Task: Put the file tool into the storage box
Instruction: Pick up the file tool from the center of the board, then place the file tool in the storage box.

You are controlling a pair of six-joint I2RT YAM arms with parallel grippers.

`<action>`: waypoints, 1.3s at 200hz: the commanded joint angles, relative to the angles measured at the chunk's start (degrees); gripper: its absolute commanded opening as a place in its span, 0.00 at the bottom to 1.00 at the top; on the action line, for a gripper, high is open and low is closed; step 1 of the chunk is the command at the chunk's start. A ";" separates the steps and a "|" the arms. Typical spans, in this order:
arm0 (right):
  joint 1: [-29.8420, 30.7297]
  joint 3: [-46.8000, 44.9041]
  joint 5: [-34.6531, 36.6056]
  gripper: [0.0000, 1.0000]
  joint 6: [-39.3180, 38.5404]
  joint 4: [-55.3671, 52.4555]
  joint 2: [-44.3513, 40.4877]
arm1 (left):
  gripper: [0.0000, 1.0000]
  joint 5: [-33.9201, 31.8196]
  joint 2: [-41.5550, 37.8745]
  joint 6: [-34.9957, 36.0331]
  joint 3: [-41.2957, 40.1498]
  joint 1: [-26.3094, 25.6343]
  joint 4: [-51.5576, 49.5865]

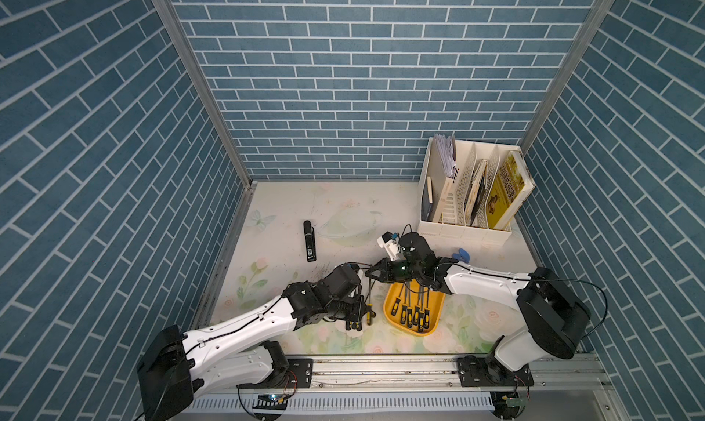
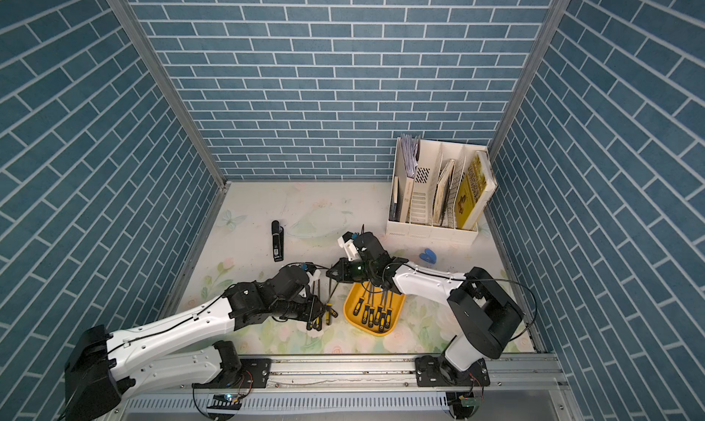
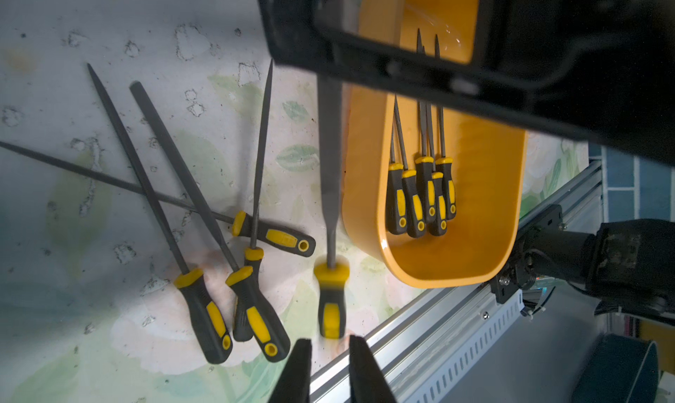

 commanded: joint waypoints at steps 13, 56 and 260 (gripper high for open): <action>-2.37 -2.81 2.96 0.00 -1.23 -5.76 -5.69 | 0.85 -3.38 -2.47 -0.88 1.73 -0.20 -1.90; -16.63 -8.33 1.89 0.00 -1.54 -12.74 -19.96 | 1.00 -5.59 -4.57 -1.71 2.97 -0.09 -4.72; -17.85 -20.35 2.29 0.00 8.19 5.09 -11.90 | 1.00 -8.34 -4.94 -3.45 1.17 0.00 -5.28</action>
